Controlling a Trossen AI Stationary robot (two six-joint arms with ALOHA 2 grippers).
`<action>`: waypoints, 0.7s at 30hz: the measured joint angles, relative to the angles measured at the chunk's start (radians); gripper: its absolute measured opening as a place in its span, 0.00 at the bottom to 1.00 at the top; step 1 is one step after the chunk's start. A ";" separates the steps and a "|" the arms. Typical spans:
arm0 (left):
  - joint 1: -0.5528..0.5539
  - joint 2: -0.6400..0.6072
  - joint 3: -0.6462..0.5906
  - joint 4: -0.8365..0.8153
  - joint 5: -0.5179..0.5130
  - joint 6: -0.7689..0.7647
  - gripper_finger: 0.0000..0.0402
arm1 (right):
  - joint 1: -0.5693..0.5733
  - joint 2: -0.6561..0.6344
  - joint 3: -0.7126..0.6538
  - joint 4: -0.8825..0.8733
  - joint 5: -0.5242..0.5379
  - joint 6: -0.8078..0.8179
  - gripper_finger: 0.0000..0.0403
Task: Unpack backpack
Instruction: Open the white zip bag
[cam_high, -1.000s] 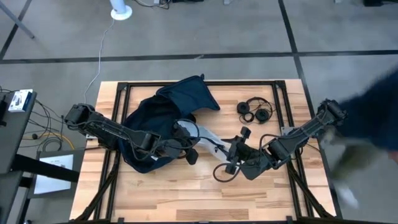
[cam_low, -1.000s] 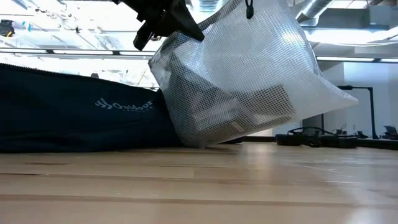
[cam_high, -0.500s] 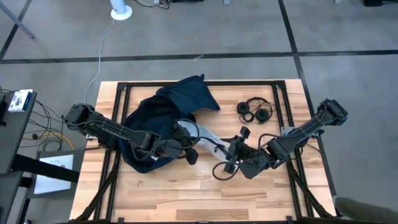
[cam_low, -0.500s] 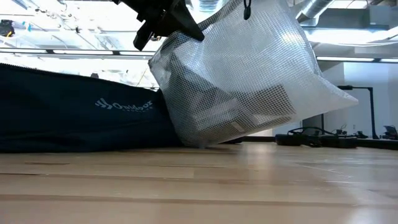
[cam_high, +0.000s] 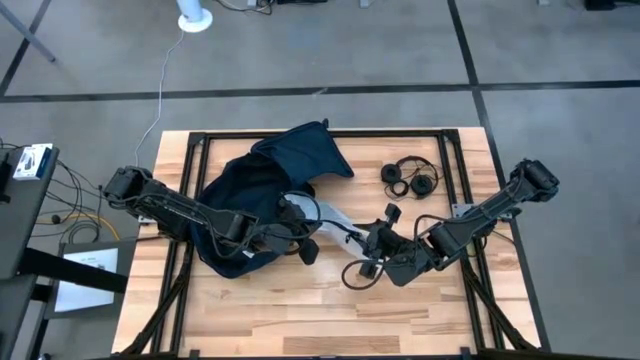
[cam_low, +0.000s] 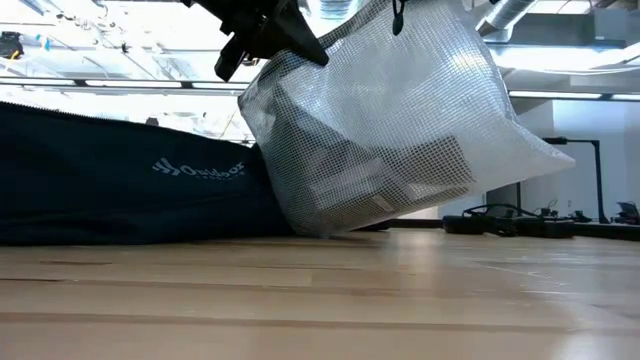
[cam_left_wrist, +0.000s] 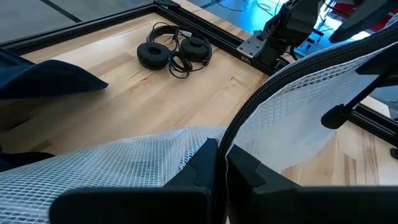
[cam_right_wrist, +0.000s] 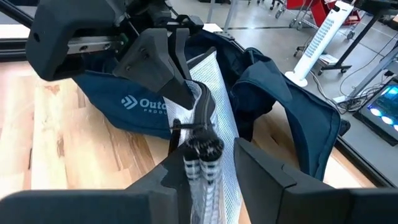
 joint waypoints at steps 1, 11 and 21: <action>0.000 0.000 0.000 0.000 0.000 0.000 0.00 | -0.003 0.000 0.000 0.006 0.000 -0.009 0.22; 0.000 -0.001 0.000 -0.003 0.000 0.000 0.00 | -0.010 0.000 0.000 0.016 -0.005 -0.030 0.01; 0.021 -0.002 0.002 -0.059 0.058 0.063 0.12 | -0.010 0.000 0.000 0.023 -0.030 -0.030 0.00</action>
